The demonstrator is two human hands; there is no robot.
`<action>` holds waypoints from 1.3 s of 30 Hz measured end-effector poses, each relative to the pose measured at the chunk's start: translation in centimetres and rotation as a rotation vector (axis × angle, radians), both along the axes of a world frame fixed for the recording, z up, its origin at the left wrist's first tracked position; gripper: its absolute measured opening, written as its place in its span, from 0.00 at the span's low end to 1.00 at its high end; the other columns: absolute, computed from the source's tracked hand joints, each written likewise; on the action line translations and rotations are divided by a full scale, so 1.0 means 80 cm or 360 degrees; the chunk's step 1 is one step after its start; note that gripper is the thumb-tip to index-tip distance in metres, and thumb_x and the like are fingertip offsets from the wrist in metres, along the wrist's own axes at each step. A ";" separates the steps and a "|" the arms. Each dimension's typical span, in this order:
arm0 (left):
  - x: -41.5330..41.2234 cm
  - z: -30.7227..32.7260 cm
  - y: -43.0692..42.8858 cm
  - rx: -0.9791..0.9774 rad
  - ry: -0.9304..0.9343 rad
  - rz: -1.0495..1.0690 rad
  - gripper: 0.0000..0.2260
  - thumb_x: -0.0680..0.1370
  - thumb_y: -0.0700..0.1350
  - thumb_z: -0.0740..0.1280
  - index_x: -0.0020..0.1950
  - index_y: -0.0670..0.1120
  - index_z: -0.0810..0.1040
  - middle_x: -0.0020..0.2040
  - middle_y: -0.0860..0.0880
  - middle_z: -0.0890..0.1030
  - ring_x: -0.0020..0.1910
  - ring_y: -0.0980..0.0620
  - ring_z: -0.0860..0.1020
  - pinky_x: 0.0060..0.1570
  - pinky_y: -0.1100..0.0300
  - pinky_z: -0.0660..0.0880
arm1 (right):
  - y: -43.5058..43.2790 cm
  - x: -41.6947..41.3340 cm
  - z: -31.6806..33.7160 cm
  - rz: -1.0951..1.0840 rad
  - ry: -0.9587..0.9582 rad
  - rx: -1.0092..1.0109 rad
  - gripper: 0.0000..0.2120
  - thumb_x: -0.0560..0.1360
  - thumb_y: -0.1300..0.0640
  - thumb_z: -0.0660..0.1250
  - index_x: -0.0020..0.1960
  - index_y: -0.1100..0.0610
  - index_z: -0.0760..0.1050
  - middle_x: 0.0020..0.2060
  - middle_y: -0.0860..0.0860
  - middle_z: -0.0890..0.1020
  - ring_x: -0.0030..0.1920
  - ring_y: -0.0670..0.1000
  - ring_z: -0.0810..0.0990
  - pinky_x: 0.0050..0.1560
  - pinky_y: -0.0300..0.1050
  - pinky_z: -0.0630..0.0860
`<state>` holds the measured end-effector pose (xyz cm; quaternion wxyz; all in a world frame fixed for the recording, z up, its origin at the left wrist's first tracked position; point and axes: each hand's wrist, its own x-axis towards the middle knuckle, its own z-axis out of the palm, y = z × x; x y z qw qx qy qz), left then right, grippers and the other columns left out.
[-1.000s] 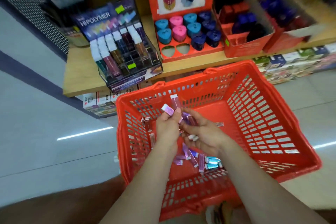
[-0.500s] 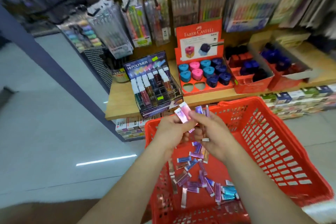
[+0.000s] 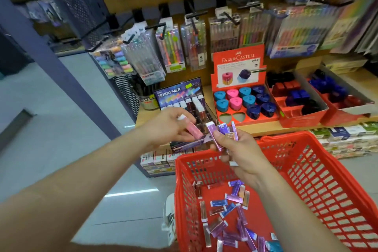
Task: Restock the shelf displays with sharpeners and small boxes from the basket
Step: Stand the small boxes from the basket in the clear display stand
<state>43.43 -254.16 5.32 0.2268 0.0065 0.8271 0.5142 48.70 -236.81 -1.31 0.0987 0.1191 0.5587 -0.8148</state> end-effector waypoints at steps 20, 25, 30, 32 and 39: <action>-0.104 -0.063 -0.044 -0.1253 0.0756 -0.0182 0.08 0.77 0.45 0.70 0.52 0.44 0.85 0.40 0.49 0.82 0.42 0.53 0.79 0.47 0.60 0.75 | -0.004 -0.050 -0.027 0.0094 -0.0303 -0.0119 0.03 0.75 0.67 0.68 0.46 0.61 0.76 0.39 0.55 0.80 0.30 0.50 0.80 0.22 0.37 0.67; -0.101 -0.079 -0.043 -0.1494 0.0935 -0.0345 0.10 0.76 0.47 0.71 0.54 0.45 0.81 0.49 0.48 0.83 0.46 0.50 0.79 0.44 0.61 0.72 | -0.004 -0.048 -0.028 0.0102 -0.0372 -0.0156 0.07 0.75 0.63 0.69 0.41 0.56 0.74 0.34 0.50 0.74 0.24 0.46 0.69 0.20 0.36 0.62; -0.097 -0.087 -0.039 -0.1868 0.1137 -0.0626 0.09 0.78 0.50 0.66 0.52 0.46 0.74 0.48 0.48 0.78 0.48 0.46 0.78 0.51 0.49 0.74 | -0.008 -0.047 -0.029 0.0134 -0.0338 -0.0227 0.04 0.75 0.68 0.67 0.45 0.60 0.76 0.37 0.55 0.75 0.27 0.48 0.69 0.20 0.37 0.63; -0.098 -0.088 -0.039 -0.1905 0.1170 -0.0663 0.10 0.78 0.50 0.65 0.54 0.45 0.74 0.50 0.48 0.77 0.50 0.45 0.77 0.52 0.50 0.74 | -0.009 -0.047 -0.029 0.0138 -0.0323 -0.0243 0.06 0.74 0.70 0.66 0.44 0.61 0.75 0.38 0.56 0.75 0.29 0.49 0.69 0.22 0.37 0.64; -0.101 -0.083 -0.035 -0.1779 0.1069 -0.0528 0.15 0.74 0.51 0.71 0.55 0.47 0.72 0.51 0.48 0.74 0.49 0.46 0.76 0.47 0.53 0.74 | -0.009 -0.042 -0.029 0.0151 -0.0256 -0.0262 0.10 0.74 0.69 0.68 0.39 0.57 0.76 0.34 0.53 0.73 0.28 0.46 0.67 0.22 0.36 0.60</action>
